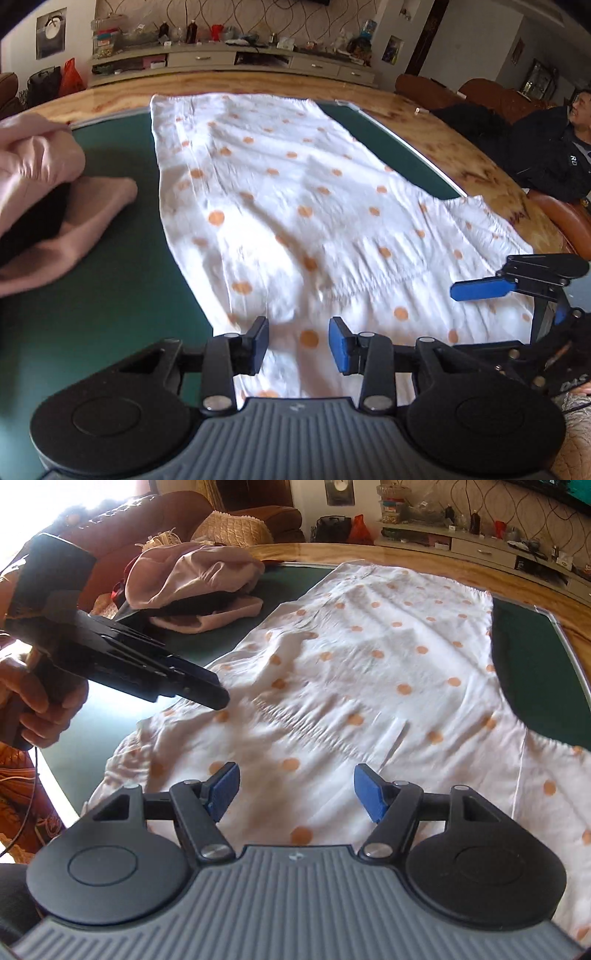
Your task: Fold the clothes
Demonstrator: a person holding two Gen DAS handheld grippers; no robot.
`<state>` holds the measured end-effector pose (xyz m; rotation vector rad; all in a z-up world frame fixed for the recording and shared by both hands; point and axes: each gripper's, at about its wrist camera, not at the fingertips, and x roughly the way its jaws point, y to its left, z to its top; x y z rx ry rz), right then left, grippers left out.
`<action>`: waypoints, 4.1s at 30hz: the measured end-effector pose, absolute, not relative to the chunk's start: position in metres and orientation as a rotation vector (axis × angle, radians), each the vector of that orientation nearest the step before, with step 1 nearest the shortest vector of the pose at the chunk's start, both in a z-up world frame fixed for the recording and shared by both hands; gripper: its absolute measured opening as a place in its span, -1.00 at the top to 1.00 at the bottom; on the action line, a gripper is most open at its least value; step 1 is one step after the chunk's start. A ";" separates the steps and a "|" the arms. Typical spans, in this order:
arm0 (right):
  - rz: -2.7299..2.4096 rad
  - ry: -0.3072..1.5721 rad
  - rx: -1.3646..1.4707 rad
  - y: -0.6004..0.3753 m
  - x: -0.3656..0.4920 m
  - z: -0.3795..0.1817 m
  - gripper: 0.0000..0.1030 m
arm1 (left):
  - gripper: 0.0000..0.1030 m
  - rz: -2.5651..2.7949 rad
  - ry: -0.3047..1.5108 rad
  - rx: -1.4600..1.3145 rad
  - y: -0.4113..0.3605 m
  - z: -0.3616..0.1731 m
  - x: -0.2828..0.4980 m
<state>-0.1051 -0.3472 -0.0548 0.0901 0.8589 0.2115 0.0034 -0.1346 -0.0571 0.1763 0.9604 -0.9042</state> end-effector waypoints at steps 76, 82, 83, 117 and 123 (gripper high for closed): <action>-0.024 0.873 0.530 -0.548 -0.035 -0.061 -0.16 | -0.13 -0.751 0.910 0.214 -0.218 -0.061 -0.008; -0.090 0.735 0.621 -0.561 -0.136 -0.028 -0.19 | -0.13 -0.947 0.877 0.278 -0.239 -0.041 -0.066; -0.098 0.726 0.645 -0.561 -0.158 -0.028 -0.19 | -0.14 -0.994 0.861 0.306 -0.247 -0.038 -0.082; -0.510 0.658 0.961 -0.631 -0.216 -0.088 0.71 | 0.00 -1.072 0.838 0.498 -0.370 -0.068 -0.183; -0.493 0.585 1.071 -0.624 -0.237 -0.106 0.08 | 0.00 -1.078 0.833 0.495 -0.369 -0.067 -0.184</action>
